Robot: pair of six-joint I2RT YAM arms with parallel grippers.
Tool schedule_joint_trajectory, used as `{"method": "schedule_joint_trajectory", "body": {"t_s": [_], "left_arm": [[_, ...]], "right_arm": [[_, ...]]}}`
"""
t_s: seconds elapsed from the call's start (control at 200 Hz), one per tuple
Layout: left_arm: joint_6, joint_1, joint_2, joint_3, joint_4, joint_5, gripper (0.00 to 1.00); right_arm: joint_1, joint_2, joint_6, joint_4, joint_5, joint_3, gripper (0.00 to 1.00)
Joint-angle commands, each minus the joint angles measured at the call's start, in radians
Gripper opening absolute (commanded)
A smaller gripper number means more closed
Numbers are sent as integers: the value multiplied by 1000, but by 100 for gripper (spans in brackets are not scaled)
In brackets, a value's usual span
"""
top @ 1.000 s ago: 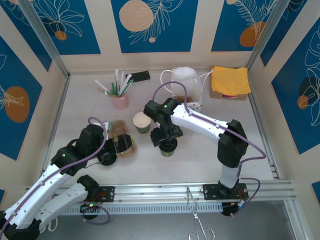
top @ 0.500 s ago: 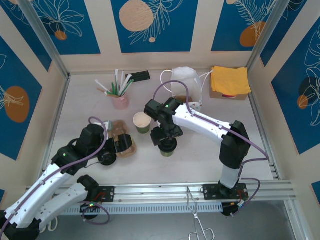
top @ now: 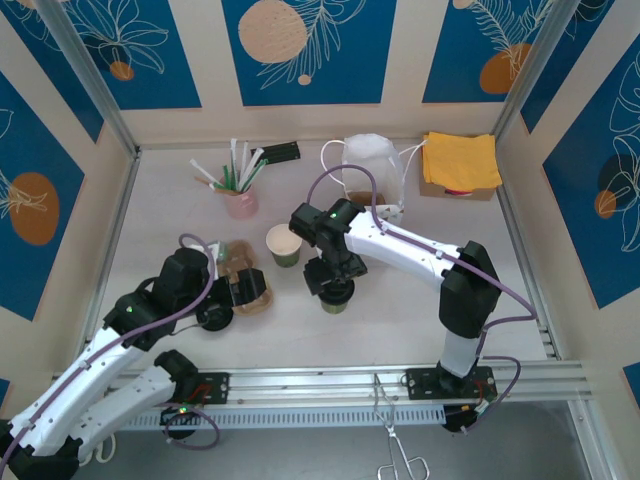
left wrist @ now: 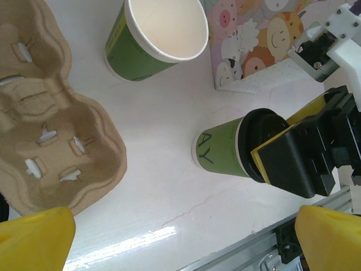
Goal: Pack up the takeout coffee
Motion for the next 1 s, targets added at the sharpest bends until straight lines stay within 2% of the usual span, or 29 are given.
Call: {"method": "schedule_joint_trajectory", "body": {"t_s": [0.0, 0.265, 0.995], "left_arm": [[11, -16, 6, -10, 29, 36, 100], [25, -22, 27, -10, 42, 71, 100], [26, -27, 38, -11, 50, 65, 100]], "right_arm": [[9, -27, 9, -21, -8, -7, 80], [16, -27, 10, -33, -7, 3, 82], [18, -25, 5, -33, -9, 2, 82]]}}
